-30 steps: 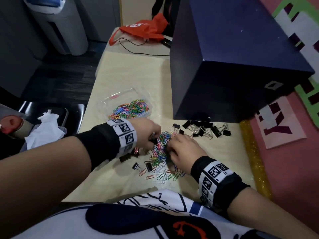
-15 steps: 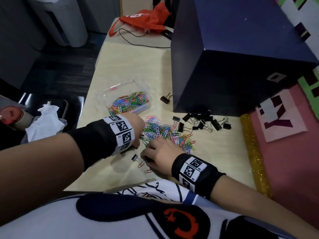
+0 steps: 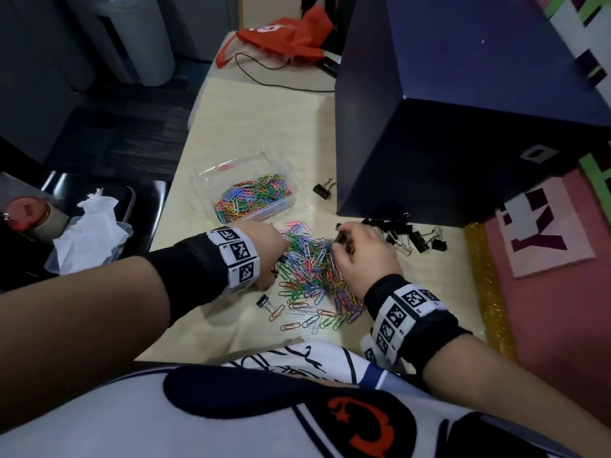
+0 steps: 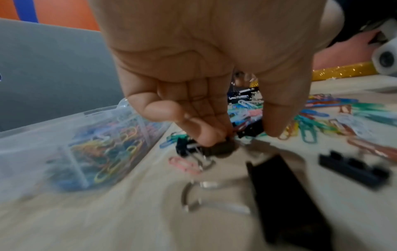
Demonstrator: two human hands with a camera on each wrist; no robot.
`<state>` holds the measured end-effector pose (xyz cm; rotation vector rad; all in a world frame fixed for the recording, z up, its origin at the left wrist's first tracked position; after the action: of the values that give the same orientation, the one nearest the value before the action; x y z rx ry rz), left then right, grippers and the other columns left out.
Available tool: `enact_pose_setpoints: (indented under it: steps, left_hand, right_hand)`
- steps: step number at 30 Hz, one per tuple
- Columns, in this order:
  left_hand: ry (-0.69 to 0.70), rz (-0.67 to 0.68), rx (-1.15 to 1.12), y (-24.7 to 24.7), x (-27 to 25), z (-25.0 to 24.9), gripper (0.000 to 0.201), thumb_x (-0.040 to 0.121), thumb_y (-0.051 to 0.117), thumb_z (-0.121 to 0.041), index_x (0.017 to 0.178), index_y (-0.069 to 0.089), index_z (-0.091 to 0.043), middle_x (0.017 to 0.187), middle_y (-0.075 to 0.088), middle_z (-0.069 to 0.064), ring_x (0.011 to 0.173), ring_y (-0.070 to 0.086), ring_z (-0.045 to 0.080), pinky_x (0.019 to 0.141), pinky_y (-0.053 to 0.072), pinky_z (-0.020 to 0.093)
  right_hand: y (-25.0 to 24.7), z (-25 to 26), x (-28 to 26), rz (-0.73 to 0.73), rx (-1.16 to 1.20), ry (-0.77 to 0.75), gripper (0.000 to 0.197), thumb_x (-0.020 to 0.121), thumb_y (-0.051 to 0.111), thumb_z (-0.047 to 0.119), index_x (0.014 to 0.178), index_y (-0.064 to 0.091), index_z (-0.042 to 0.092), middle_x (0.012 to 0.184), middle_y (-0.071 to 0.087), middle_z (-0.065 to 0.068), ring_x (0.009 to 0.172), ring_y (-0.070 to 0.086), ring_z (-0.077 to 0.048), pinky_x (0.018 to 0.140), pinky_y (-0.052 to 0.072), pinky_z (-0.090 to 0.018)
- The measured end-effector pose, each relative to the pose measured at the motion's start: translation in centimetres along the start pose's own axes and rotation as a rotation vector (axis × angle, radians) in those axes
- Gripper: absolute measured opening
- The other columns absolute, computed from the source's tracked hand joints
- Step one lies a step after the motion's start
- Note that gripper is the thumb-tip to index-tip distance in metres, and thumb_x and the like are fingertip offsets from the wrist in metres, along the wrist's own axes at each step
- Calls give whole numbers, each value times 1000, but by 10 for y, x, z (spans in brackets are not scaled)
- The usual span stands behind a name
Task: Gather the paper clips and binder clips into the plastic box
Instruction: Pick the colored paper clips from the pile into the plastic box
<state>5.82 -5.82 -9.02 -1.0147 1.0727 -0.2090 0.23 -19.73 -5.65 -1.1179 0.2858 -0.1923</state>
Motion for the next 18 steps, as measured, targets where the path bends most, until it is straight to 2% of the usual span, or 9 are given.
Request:
enact_pose_setpoints:
  steps: [3, 5, 7, 9, 10, 12, 15, 18]
  left_hand:
    - [-2, -69, -39, -17, 3, -1, 37, 71, 66, -42, 100, 59, -19, 88, 58, -1, 82, 61, 23, 68, 56, 35]
    - [16, -151, -78, -30, 7, -4, 42, 79, 60, -45, 112, 52, -19, 99, 52, 2, 92, 57, 25, 73, 55, 39]
    - [24, -209, -115, -37, 12, -9, 51, 82, 57, -49, 121, 47, -17, 109, 49, 6, 100, 54, 28, 79, 53, 42]
    - [-4, -219, -137, -37, 17, -12, 59, 81, 57, -53, 127, 43, -18, 117, 48, 8, 106, 52, 30, 82, 52, 44]
    - [-27, -206, -139, -34, 20, -14, 62, 81, 57, -54, 128, 42, -18, 119, 47, 8, 109, 50, 31, 82, 51, 44]
    - [-37, -175, -121, -28, 23, -20, 63, 82, 57, -55, 130, 42, -17, 121, 46, 9, 111, 48, 32, 84, 49, 44]
    - [35, -150, -148, -21, 24, -37, 59, 83, 57, -51, 131, 44, -18, 120, 45, 8, 111, 47, 30, 87, 49, 44]
    - [64, -160, -162, -21, 21, -42, 56, 83, 56, -49, 130, 45, -21, 119, 46, 7, 109, 49, 30, 84, 51, 45]
  right_hand:
    - [-13, -27, 0, -49, -59, 171, 52, 90, 53, 28, 139, 38, 22, 139, 39, -6, 127, 38, -26, 105, 34, -41]
    - [-16, -32, -3, -50, -70, 185, 49, 88, 54, 21, 135, 42, 17, 136, 39, -9, 124, 40, -29, 101, 37, -39]
    - [-8, -43, -7, 62, -69, 294, 46, 88, 53, 14, 132, 41, 11, 134, 38, -13, 121, 44, -32, 95, 42, -38]
    - [5, -60, -16, 247, -83, 500, 49, 88, 48, 6, 135, 35, 5, 136, 34, -16, 121, 46, -34, 92, 44, -38]
    - [11, -64, -22, 338, -122, 556, 49, 88, 45, 4, 136, 33, 2, 136, 33, -17, 121, 46, -33, 90, 44, -37]
    - [18, -63, -27, 426, -176, 564, 47, 90, 42, 4, 136, 32, 0, 134, 34, -16, 121, 45, -31, 88, 44, -33]
    - [29, -56, -29, 471, -145, 535, 52, 88, 46, 3, 137, 29, 2, 136, 35, -17, 120, 49, -33, 94, 46, -37]
    - [23, -46, -20, 404, -147, 429, 52, 85, 43, 1, 135, 36, 10, 138, 33, -13, 125, 44, -33, 98, 44, -40]
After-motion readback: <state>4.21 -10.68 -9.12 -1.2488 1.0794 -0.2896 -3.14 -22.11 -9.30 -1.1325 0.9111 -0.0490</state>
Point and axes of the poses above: each hand's wrist, its own x-axis towards the middle knuckle, its own y-axis out of the palm, z = x × y, the point moved 10 cm from there along x, towards the middle knuckle
